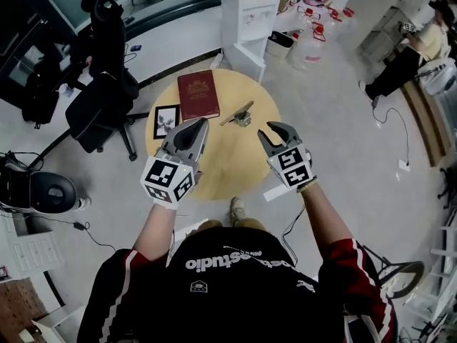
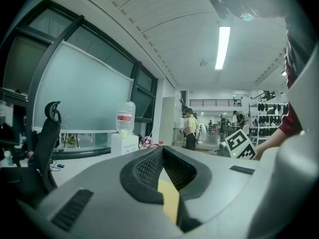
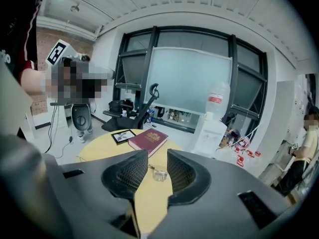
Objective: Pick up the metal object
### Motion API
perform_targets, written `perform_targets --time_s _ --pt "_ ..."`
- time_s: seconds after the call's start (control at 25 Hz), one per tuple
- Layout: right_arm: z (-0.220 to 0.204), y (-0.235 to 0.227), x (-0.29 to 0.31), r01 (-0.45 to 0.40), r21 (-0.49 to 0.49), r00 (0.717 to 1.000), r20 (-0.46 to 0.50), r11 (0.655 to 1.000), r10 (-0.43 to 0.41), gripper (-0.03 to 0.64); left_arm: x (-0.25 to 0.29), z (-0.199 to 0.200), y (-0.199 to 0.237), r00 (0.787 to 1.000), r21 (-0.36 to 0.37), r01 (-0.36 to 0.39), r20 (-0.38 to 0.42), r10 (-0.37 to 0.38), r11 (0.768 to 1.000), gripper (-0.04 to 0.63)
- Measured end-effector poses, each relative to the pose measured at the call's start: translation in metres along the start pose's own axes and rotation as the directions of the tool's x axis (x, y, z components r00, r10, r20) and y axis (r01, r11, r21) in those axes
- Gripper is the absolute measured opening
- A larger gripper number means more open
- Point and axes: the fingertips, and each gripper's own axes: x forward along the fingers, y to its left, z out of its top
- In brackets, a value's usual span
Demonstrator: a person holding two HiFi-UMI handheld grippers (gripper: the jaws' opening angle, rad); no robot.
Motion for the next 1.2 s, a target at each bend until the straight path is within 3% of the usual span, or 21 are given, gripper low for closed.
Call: perform_targets --time_s 0.6,1.2 --pt "-0.067 -0.026 0.079 -0.119 -0.046 0.990 -0.081 0.992 0.115 0.137 0.045 -0.029 0.008 0.997 -0.027 -0.071 -0.018 0.070 0.997 0.017" --pt "-0.114 -0.033 0.155 -0.194 -0.140 0.973 -0.158 0.971 0.171 0.149 0.061 -0.066 0.035 0.991 -0.020 -0.125 -0.052 0.123 0.992 0.017"
